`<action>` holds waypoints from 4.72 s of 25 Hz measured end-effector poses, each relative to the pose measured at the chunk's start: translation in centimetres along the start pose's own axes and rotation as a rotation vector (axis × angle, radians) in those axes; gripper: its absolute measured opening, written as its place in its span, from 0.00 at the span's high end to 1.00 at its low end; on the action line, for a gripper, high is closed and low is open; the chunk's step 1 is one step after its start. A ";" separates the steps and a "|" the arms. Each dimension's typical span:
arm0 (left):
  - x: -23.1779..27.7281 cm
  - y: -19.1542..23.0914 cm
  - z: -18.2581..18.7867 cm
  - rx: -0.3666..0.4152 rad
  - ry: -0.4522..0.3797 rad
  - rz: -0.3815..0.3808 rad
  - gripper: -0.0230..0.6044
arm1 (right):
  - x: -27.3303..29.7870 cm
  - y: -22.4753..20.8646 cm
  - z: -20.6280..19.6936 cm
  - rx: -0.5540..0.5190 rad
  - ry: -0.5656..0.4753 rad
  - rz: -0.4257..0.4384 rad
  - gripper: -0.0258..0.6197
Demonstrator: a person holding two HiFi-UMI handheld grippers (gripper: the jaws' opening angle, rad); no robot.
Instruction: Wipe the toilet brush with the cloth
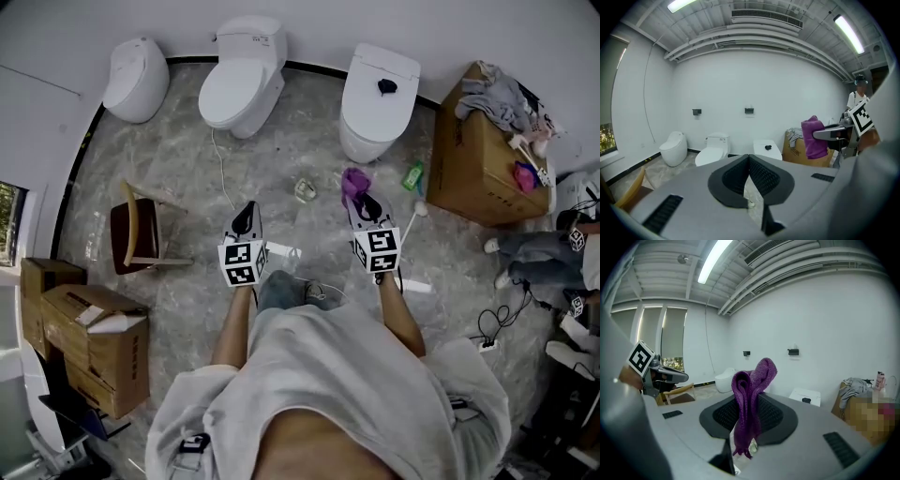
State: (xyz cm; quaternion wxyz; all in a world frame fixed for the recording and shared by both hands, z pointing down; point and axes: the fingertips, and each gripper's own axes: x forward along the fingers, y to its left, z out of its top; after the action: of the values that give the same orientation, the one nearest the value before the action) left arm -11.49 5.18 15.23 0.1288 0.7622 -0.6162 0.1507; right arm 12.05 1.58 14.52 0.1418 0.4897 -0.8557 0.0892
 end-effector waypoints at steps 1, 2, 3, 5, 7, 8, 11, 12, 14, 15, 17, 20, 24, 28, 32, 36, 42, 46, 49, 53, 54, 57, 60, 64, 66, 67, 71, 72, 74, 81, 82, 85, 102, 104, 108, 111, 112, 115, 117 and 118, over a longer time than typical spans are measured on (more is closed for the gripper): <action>0.6 0.1 -0.2 -0.003 0.005 -0.004 0.93 | 0.4 -0.1 -0.1 0.001 0.004 0.002 0.79; 1.2 0.1 -0.3 -0.006 0.009 -0.009 0.93 | 0.9 -0.3 -0.2 0.002 0.008 0.004 0.79; 2.0 0.1 -0.3 -0.007 0.012 -0.016 0.93 | 1.4 -0.5 -0.3 0.004 0.011 0.004 0.79; 3.7 0.0 -0.4 -0.006 0.021 -0.036 0.93 | 2.3 -1.0 -0.4 0.007 0.020 -0.001 0.79; 5.6 0.0 -0.3 -0.007 0.030 -0.061 0.93 | 3.2 -1.7 -0.5 0.010 0.032 -0.011 0.79; 6.6 0.0 -0.2 -0.007 0.031 -0.072 0.93 | 3.9 -2.1 -0.4 0.010 0.037 -0.015 0.79; 9.9 0.5 0.6 -0.005 0.032 -0.101 0.93 | 6.3 -3.2 -0.2 0.009 0.056 -0.028 0.79; 10.9 0.7 0.7 -0.007 0.035 -0.110 0.93 | 7.2 -3.5 0.0 0.009 0.063 -0.031 0.79; 13.1 1.5 0.9 -0.013 0.048 -0.126 0.93 | 9.3 -4.1 0.2 0.011 0.080 -0.035 0.79; 14.3 2.0 1.1 -0.016 0.055 -0.134 0.93 | 10.4 -4.3 0.4 0.013 0.089 -0.036 0.79; 16.4 3.0 1.3 -0.021 0.067 -0.150 0.93 | 12.8 -4.6 0.7 0.016 0.110 -0.039 0.79; 19.5 4.9 0.9 -0.035 0.091 -0.170 0.93 | 16.4 -4.6 0.9 0.021 0.139 -0.042 0.79; 22.8 7.0 0.3 -0.056 0.130 -0.185 0.93 | 20.0 -4.5 0.6 0.027 0.182 -0.033 0.79; 25.0 7.8 -0.3 -0.062 0.156 -0.196 0.93 | 22.3 -4.6 -0.6 0.050 0.218 -0.026 0.79; 26.3 7.7 -1.3 -0.077 0.172 -0.200 0.93 | 23.5 -4.4 -2.2 0.068 0.249 -0.010 0.79; 27.1 7.0 -3.6 -0.091 0.193 -0.205 0.93 | 24.6 -4.7 -3.9 0.082 0.252 -0.004 0.79; 28.2 5.8 -9.0 -0.082 0.189 -0.197 0.93 | 26.1 -5.3 -7.8 0.096 0.200 0.003 0.79; 29.1 5.4 -14.2 -0.065 0.176 -0.194 0.93 | 27.5 -5.1 -13.3 0.106 0.172 0.005 0.79; 29.9 5.6 -18.7 -0.038 0.170 -0.192 0.93 | 28.3 -4.6 -17.7 0.130 0.151 0.004 0.79; 32.0 6.6 -24.6 -0.015 0.134 -0.181 0.93 | 30.0 -4.0 -23.6 0.128 0.118 0.011 0.79; 32.6 6.9 -26.1 -0.007 0.125 -0.179 0.93 | 30.5 -3.9 -25.1 0.125 0.109 0.014 0.79; 34.6 7.8 -30.3 0.022 0.106 -0.178 0.93 | 32.1 -3.9 -29.0 0.120 0.081 0.014 0.79; 36.9 8.4 -33.8 0.040 0.078 -0.176 0.93 | 33.8 -4.4 -32.5 0.114 0.056 0.009 0.79; 39.6 8.1 -38.2 0.040 0.051 -0.200 0.93 | 35.9 -4.8 -37.0 0.118 0.035 0.007 0.79; 40.9 7.4 -40.1 0.038 0.039 -0.221 0.93 | 37.0 -5.1 -38.8 0.119 0.024 0.010 0.79; 41.4 6.9 -41.1 0.037 0.036 -0.236 0.93 | 37.4 -5.1 -39.7 0.119 0.022 0.015 0.79; 43.1 5.3 -44.3 0.033 0.024 -0.281 0.93 | 38.4 -4.7 -42.3 0.111 0.011 0.042 0.79; 43.4 4.8 -44.9 0.028 0.019 -0.286 0.93 | 38.5 -4.7 -42.8 0.111 0.006 0.048 0.79; 43.9 4.0 -46.0 0.026 0.007 -0.301 0.93 | 38.7 -4.5 -43.7 0.110 -0.003 0.056 0.79; 46.2 -0.1 -50.3 0.044 0.030 -0.402 0.93 | 39.3 -4.5 -46.2 0.095 -0.020 0.080 0.79; 46.6 -0.6 -51.1 0.054 0.044 -0.413 0.93 | 39.3 -4.7 -46.6 0.095 -0.015 0.080 0.79; 47.6 -2.1 -52.6 0.067 0.083 -0.448 0.88 | 39.4 -4.9 -47.5 0.088 0.008 0.090 0.79; 52.2 -6.1 -53.1 0.201 0.095 -0.532 0.85 | 39.9 -2.4 -35.6 0.095 -0.190 0.222 0.79; 52.1 -6.2 -53.2 0.192 0.097 -0.538 0.85 | 40.1 -1.6 -33.9 0.079 -0.212 0.245 0.79; 52.1 -6.0 -53.3 0.190 0.098 -0.544 0.86 | 40.5 0.2 -30.6 0.065 -0.266 0.286 0.79; 52.1 -6.1 -53.3 0.187 0.098 -0.541 0.86 | 40.9 1.7 -29.2 0.053 -0.285 0.314 0.79; 52.2 -6.0 -53.3 0.187 0.098 -0.541 0.86 | 41.0 2.1 -29.2 0.054 -0.284 0.322 0.79; 52.2 -6.0 -53.4 0.191 0.100 -0.543 0.86 | 41.7 2.6 -30.7 0.060 -0.251 0.330 0.79; 52.2 -6.1 -53.4 0.190 0.101 -0.542 0.86 | 42.0 2.3 -32.1 0.084 -0.229 0.326 0.79; 52.2 -6.1 -53.3 0.189 0.100 -0.541 0.86 | 42.0 2.0 -32.6 0.103 -0.227 0.322 0.79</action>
State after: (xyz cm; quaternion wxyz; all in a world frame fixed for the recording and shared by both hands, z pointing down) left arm 0.85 -20.21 84.60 0.1230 0.8991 -0.3665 0.2051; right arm -4.77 -22.06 59.12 0.0033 0.3600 -0.9277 0.0984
